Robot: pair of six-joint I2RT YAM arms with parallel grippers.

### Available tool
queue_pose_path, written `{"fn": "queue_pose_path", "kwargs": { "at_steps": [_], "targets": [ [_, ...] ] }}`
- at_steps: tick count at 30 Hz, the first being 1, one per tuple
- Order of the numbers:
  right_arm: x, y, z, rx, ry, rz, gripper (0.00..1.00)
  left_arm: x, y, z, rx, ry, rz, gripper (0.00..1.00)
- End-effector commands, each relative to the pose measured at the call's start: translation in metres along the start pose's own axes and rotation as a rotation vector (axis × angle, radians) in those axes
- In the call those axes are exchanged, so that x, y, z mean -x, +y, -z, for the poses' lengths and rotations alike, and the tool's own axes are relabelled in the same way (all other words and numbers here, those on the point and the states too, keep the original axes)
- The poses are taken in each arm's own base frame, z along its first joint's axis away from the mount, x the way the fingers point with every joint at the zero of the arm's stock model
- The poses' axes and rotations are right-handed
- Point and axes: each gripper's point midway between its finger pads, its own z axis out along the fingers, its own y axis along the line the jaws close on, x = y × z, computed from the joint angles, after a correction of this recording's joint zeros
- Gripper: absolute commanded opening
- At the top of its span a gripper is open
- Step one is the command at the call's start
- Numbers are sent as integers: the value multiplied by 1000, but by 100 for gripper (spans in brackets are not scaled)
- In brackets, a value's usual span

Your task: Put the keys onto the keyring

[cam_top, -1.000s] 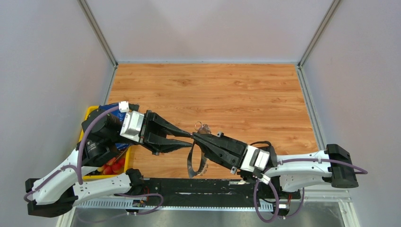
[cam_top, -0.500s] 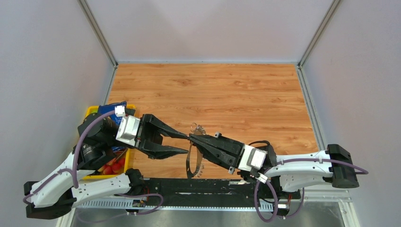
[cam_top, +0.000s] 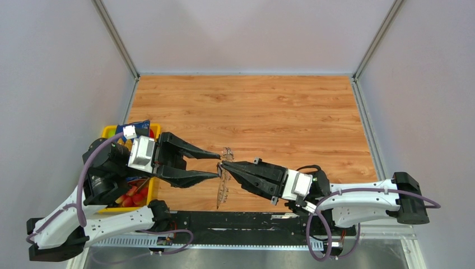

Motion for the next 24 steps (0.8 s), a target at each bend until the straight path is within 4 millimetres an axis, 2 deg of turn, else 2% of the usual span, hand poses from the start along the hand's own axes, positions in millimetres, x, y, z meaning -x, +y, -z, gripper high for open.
{"fn": "queue_pose_path", "kwargs": {
  "at_steps": [1, 7, 10, 12, 24],
  "targets": [
    [14, -1, -2, 10, -44, -26, 0, 10, 4, -3, 16, -37, -22, 52],
    [17, -1, -3, 12, -54, -28, 0, 7, 2, -4, 2, -29, -12, 50],
    [18, -1, -3, 10, -56, -27, 0, 4, 1, -5, -5, -20, -8, 43],
    [19, -2, -3, 9, -58, -25, 0, 2, 1, -5, -8, -14, -6, 42],
    [24, -2, -4, 11, -72, -23, 0, -10, 4, -7, -2, 21, 12, 42]
  ]
}}
